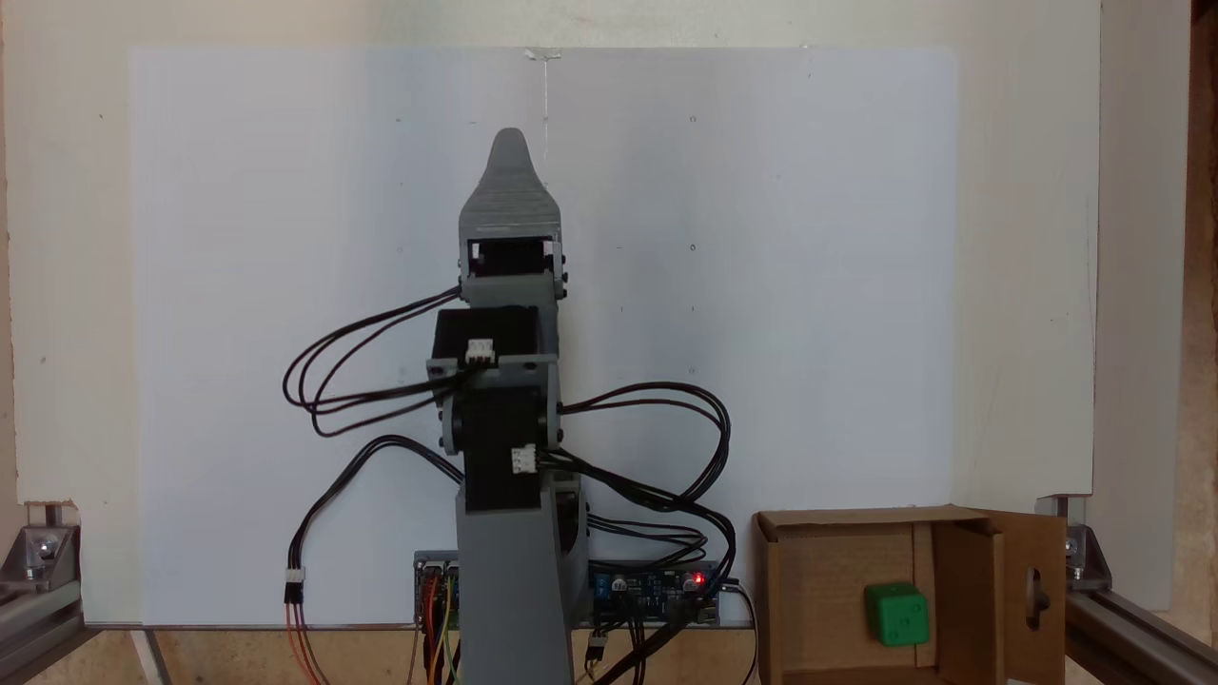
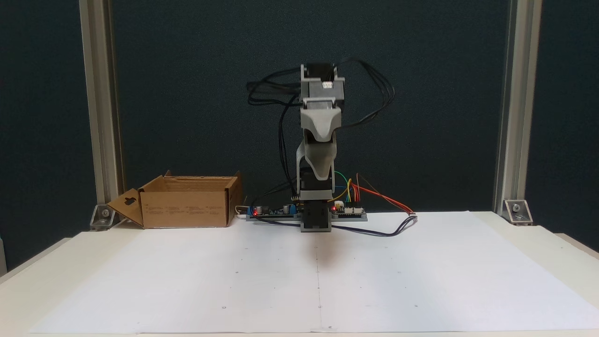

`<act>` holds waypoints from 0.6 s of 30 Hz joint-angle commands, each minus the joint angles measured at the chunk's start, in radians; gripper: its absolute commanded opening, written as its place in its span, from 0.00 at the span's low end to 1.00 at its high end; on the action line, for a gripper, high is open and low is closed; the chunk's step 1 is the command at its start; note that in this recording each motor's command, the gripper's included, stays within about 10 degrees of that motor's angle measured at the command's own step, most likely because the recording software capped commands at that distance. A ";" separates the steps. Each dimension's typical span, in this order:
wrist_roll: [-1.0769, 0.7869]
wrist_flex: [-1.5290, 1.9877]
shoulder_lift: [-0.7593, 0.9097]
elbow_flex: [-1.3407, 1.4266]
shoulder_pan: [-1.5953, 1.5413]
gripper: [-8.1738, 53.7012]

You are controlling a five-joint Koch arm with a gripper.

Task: Grasp a green dice and put it in the bin.

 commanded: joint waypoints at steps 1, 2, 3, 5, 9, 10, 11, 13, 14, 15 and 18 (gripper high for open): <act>0.034 -0.161 0.057 0.038 -0.025 0.85; 0.031 -0.213 0.074 0.086 -0.028 0.86; 0.031 -0.257 0.089 0.130 -0.029 0.86; 0.029 -0.348 0.120 0.218 -0.028 0.86; 0.032 -0.529 0.181 0.393 -0.006 0.86; 0.032 -0.573 0.187 0.440 0.003 0.85; 0.032 -0.618 0.199 0.488 0.011 0.85; 0.032 -0.704 0.225 0.591 0.026 0.85; 0.031 -0.751 0.241 0.638 0.037 0.84; 0.031 -0.790 0.249 0.681 0.048 0.84; 0.031 -0.920 0.255 0.784 0.098 0.83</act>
